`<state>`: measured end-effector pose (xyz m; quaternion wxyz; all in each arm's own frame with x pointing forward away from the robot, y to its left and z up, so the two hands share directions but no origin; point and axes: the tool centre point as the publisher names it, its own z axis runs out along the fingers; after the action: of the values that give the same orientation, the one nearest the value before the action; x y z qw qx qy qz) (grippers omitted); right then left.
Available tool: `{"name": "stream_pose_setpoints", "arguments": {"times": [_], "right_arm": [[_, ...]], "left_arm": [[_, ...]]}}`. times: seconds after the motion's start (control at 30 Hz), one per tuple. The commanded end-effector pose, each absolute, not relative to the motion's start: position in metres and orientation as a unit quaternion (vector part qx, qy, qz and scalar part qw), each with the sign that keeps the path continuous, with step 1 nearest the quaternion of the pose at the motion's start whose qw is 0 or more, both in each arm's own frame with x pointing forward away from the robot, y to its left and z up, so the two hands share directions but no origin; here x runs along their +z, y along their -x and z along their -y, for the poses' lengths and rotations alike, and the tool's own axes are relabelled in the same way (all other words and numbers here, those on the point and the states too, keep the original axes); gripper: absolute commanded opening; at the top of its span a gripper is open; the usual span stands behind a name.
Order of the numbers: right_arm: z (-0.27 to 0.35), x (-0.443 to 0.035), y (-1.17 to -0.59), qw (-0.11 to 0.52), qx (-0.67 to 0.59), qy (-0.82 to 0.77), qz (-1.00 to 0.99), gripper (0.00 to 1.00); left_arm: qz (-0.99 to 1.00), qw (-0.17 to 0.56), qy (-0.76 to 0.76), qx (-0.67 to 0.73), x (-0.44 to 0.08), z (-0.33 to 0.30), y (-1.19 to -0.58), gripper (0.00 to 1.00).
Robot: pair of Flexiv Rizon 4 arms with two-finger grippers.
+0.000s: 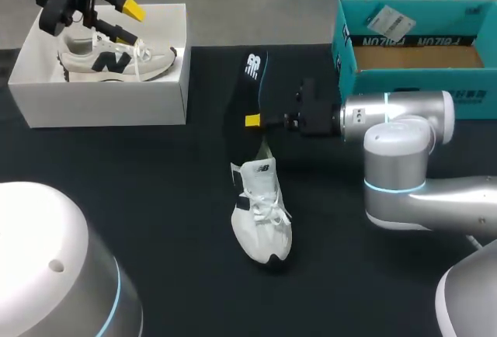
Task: Take the shoe out of the shoebox, open the shoe tongue, remove and reinsert the insole, then place the shoe into the shoebox
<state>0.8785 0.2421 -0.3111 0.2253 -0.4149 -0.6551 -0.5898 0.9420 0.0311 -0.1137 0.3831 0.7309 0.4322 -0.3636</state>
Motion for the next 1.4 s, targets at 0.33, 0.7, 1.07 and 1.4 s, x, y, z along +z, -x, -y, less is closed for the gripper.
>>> {"name": "stream_pose_setpoints", "arguments": {"times": [0.33, 0.7, 1.07, 1.4], "right_arm": [[-0.237, -0.290, -0.885, 0.178, -0.592, 0.403, 0.676, 0.00], [-0.228, -0.278, -0.888, 0.155, -0.574, 0.390, 0.703, 0.00], [-0.236, -0.285, -0.870, 0.174, -0.568, 0.398, 0.699, 0.00], [-0.233, -0.288, -0.865, 0.177, -0.562, 0.406, 0.699, 0.00]], "left_arm": [[-0.432, 0.382, -0.732, -0.362, -0.113, -0.031, -0.942, 1.00], [-0.432, 0.382, -0.732, -0.362, -0.113, -0.031, -0.942, 1.00], [-0.432, 0.382, -0.732, -0.362, -0.113, -0.031, -0.942, 1.00], [-0.432, 0.382, -0.732, -0.362, -0.113, -0.031, -0.942, 1.00]]}}
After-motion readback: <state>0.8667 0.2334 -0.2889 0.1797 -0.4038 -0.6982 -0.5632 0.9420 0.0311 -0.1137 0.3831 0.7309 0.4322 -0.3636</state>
